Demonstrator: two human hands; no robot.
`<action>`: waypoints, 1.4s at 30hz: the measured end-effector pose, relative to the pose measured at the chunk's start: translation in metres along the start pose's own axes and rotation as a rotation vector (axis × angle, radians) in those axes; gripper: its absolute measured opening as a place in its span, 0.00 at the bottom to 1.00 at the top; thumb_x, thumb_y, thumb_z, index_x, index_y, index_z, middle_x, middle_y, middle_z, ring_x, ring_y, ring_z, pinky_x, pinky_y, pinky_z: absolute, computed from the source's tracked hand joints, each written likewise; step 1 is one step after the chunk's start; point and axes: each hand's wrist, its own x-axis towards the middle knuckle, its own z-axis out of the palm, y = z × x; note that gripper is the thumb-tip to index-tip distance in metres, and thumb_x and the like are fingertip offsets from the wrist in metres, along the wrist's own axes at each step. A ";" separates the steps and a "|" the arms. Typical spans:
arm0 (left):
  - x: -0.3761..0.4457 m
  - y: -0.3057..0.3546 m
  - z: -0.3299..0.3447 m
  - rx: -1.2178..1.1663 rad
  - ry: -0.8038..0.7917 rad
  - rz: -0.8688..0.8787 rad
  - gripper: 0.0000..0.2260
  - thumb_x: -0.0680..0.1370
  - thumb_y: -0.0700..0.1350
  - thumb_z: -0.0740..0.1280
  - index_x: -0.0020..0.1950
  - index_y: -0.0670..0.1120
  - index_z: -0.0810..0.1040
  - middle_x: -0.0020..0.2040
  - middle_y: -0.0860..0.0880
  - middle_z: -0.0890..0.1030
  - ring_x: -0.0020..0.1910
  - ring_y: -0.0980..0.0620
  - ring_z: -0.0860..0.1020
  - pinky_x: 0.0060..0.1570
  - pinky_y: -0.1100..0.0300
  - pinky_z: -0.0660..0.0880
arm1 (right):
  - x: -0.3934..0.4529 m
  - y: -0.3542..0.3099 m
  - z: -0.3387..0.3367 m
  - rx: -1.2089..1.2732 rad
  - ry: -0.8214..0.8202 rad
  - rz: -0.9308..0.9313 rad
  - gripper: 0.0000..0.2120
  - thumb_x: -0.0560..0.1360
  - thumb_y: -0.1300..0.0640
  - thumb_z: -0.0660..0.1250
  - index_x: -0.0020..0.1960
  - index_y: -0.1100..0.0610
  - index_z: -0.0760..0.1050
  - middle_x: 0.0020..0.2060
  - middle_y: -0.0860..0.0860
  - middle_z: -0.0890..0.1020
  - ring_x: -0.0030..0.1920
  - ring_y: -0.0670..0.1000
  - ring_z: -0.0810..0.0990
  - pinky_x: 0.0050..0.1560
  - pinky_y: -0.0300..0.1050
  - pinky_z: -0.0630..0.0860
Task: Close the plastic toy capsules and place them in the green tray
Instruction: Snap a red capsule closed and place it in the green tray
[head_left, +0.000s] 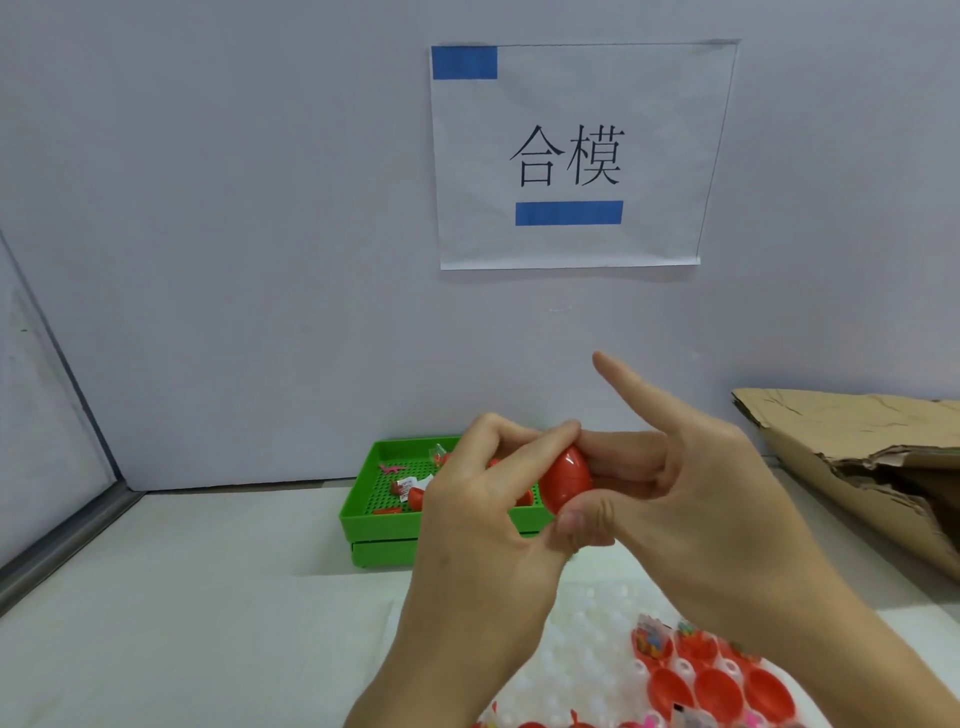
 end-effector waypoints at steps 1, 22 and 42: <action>-0.001 0.001 0.001 0.001 0.013 0.005 0.21 0.70 0.49 0.73 0.63 0.52 0.81 0.45 0.61 0.75 0.48 0.65 0.74 0.48 0.75 0.68 | 0.000 0.001 0.001 0.002 0.012 -0.011 0.50 0.66 0.67 0.78 0.78 0.48 0.55 0.43 0.39 0.87 0.46 0.41 0.86 0.49 0.31 0.79; 0.001 0.001 0.002 -0.088 0.100 0.003 0.18 0.70 0.49 0.74 0.60 0.51 0.83 0.46 0.58 0.78 0.47 0.60 0.78 0.46 0.69 0.73 | 0.000 0.005 -0.002 0.125 0.058 -0.094 0.33 0.63 0.59 0.79 0.66 0.48 0.76 0.49 0.43 0.87 0.51 0.46 0.86 0.54 0.41 0.81; 0.000 -0.007 0.005 -0.476 0.025 -0.221 0.19 0.65 0.45 0.77 0.52 0.62 0.82 0.57 0.57 0.82 0.58 0.50 0.80 0.56 0.55 0.75 | 0.007 0.011 0.002 0.556 -0.067 0.346 0.22 0.72 0.43 0.69 0.49 0.62 0.84 0.46 0.66 0.85 0.45 0.59 0.86 0.44 0.50 0.83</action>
